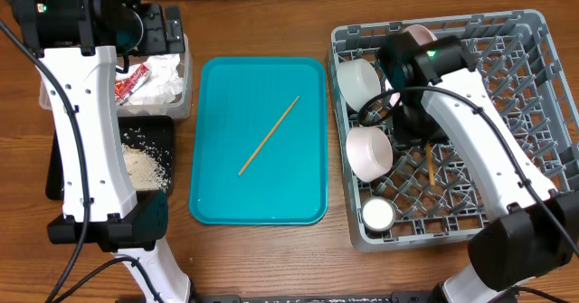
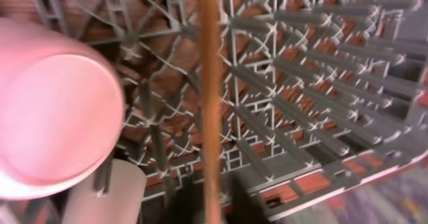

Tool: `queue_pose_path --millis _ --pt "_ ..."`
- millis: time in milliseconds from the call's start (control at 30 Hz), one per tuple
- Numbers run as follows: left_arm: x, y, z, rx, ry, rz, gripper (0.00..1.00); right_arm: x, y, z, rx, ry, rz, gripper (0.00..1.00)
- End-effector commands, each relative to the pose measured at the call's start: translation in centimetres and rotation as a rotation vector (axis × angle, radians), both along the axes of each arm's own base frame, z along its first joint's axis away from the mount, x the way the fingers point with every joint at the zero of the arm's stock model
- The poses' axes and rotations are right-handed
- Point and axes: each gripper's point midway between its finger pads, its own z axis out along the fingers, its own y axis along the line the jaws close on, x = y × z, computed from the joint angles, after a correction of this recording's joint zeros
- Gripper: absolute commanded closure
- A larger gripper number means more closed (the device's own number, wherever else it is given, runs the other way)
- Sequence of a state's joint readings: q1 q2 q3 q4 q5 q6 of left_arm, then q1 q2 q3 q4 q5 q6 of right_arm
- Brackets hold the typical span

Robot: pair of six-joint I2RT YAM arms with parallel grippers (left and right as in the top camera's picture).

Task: Sort waste into correct bins and load items into the dishwasher
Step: 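Carry the chopstick with the right gripper and drop it in the rack, then grasp the second chopstick on the teal tray with the right gripper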

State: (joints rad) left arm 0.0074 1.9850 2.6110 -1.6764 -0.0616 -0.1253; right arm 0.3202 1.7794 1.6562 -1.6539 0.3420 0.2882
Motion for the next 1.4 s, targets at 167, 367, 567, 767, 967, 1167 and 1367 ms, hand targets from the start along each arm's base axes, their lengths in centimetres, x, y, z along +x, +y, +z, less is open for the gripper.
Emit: queue_pose_path --millis 167,367,567,767,967,1167,1367 --pt "-0.2 0.4 0.7 0.002 -0.022 0.018 0.0 0.9 1.4 0.1 0.105 -0.04 0.014 0.53" --pt "-0.2 0.4 0.7 0.002 -0.022 0.018 0.0 5.7 10.0 4.6 0.509 -0.259 0.074 0.54" --pt "-0.2 0.4 0.7 0.002 -0.022 0.018 0.0 11.5 20.2 5.2 0.788 -0.493 -0.088 0.54" --pt "-0.2 0.4 0.7 0.002 -0.022 0.018 0.0 12.7 24.3 -1.0 0.67 -0.531 -0.259 0.53" --pt "-0.2 0.4 0.7 0.002 -0.022 0.018 0.0 12.3 26.7 -7.3 0.614 -0.475 -0.367 0.54" --pt "-0.2 0.4 0.7 0.002 -0.022 0.018 0.0 11.9 27.1 -12.0 0.559 -0.418 -0.393 0.64" --pt "-0.2 0.4 0.7 0.002 -0.022 0.018 0.0 11.0 27.6 -15.8 0.546 -0.337 -0.421 0.64"
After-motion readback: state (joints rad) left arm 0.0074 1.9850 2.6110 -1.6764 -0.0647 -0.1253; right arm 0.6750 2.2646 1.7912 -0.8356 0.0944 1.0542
